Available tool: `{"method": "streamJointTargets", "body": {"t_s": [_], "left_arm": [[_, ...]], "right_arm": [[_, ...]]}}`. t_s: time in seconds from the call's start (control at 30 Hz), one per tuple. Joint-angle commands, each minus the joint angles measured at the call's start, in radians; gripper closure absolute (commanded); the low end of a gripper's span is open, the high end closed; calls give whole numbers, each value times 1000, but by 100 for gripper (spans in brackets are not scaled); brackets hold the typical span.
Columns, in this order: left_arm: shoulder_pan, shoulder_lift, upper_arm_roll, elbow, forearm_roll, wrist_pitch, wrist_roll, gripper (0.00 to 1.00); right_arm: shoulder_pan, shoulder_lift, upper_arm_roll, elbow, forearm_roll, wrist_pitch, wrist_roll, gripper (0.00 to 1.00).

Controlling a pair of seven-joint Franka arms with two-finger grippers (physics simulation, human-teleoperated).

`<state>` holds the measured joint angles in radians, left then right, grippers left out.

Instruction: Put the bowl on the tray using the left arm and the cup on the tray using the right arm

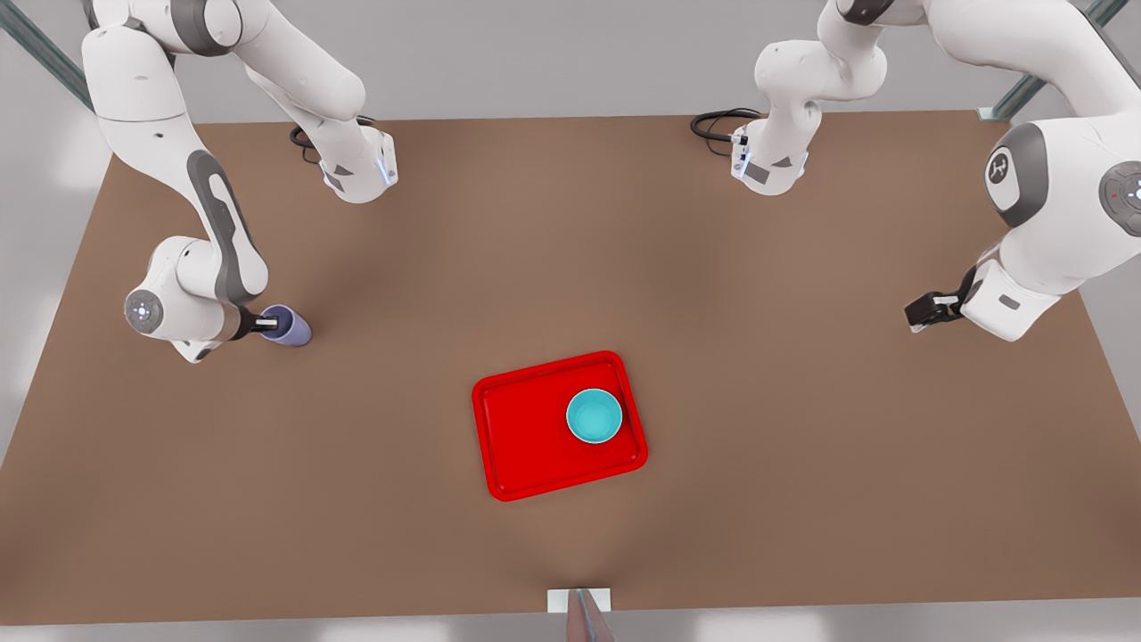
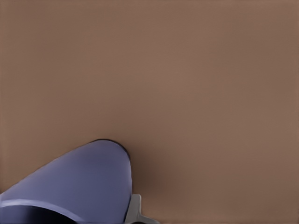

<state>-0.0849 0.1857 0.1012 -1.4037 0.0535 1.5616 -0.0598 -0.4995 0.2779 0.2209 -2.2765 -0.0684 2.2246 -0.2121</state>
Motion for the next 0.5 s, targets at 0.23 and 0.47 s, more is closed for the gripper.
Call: {"method": "streamJointTargets", "body": {"t_s": [0.23, 0.47], "left_arm": [[-1, -2, 0, 0, -1, 0, 0, 0], [-1, 0, 0, 0, 0, 0, 3, 0]], "right_arm": [[-4, -6, 28, 40, -8, -17, 3, 79], [74, 104, 150, 281, 7, -80, 17, 78]]}}
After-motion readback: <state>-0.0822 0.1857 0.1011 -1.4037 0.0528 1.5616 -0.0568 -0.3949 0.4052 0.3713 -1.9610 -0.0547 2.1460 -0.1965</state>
